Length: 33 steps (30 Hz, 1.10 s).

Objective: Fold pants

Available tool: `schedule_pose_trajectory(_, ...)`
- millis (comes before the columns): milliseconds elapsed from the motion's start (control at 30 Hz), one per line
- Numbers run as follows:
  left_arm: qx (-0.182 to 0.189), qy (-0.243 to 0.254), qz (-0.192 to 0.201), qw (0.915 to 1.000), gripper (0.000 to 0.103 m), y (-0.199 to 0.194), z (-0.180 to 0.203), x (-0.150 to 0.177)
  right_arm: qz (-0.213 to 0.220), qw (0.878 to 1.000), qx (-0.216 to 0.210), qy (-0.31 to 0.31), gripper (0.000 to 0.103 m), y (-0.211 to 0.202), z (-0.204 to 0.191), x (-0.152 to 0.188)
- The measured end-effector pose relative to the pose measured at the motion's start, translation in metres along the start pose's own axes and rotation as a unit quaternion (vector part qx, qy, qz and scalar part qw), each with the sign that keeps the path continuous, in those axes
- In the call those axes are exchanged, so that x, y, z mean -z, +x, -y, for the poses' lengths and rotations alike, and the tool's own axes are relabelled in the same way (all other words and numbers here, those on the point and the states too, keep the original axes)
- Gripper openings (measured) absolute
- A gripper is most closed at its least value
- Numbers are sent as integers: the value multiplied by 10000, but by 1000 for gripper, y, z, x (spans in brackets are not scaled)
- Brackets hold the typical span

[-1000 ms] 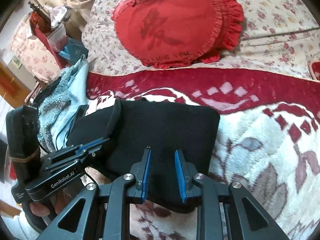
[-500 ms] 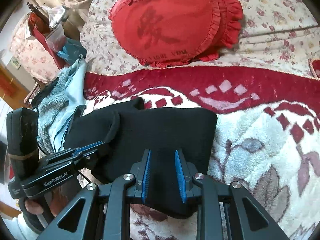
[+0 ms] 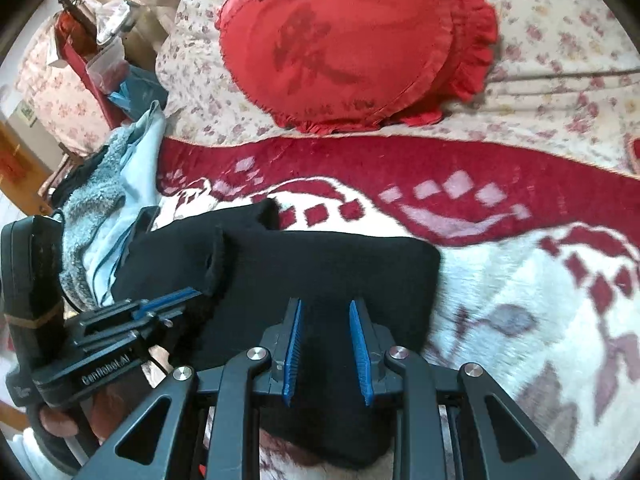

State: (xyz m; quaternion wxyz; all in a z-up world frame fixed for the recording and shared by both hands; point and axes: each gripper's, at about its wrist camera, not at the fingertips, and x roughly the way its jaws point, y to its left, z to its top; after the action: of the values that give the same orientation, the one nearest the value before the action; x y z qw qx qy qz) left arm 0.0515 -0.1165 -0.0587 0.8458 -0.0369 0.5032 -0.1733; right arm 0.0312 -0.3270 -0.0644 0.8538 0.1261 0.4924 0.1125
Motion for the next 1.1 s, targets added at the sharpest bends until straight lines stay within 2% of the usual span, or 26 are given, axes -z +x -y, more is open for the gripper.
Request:
schedule_pose_trajectory(167, 124, 58, 129, 9998, 10, -7, 7, -7, -66, 9984, 426, -358, 23, -19, -6, 17)
schedule_pose_trajectory(267, 104, 85, 13, 9999, 10, 6, 11, -8, -109, 9982, 441, -394, 23, -24, -9, 28)
schedule_pose_trajectory(300, 104, 88, -29, 9999, 11, 10, 11, -8, -120, 9979, 470, -418, 23, -24, -9, 32)
schedule_pose_trajectory(333, 82, 106, -79, 9999, 19, 15, 13, -6, -130, 9973, 561, -462, 23, -22, -11, 35)
schedule_pose_trajectory(367, 70, 119, -127, 9998, 21, 22, 13, -5, -153, 9967, 620, -493, 23, -19, -11, 38)
schedule_pose_trajectory(467, 58, 137, 11, 9999, 21, 29, 14, -2, -263, 9963, 650, -504, 23, -9, -10, 46)
schedule_pose_trajectory(833, 0, 80, 81, 9999, 22, 13, 13, -3, -134, 9964, 616, -570, 23, -23, -27, 33)
schedule_pose_trajectory(1067, -45, -151, 153, 9998, 23, -7, -10, 1, -137, 9960, 487, -738, 23, -4, -50, 18)
schedule_pose_trajectory(1100, -57, -188, 166, 9997, 27, -9, -13, 3, -148, 9958, 485, -758, 23, 1, -53, 16)
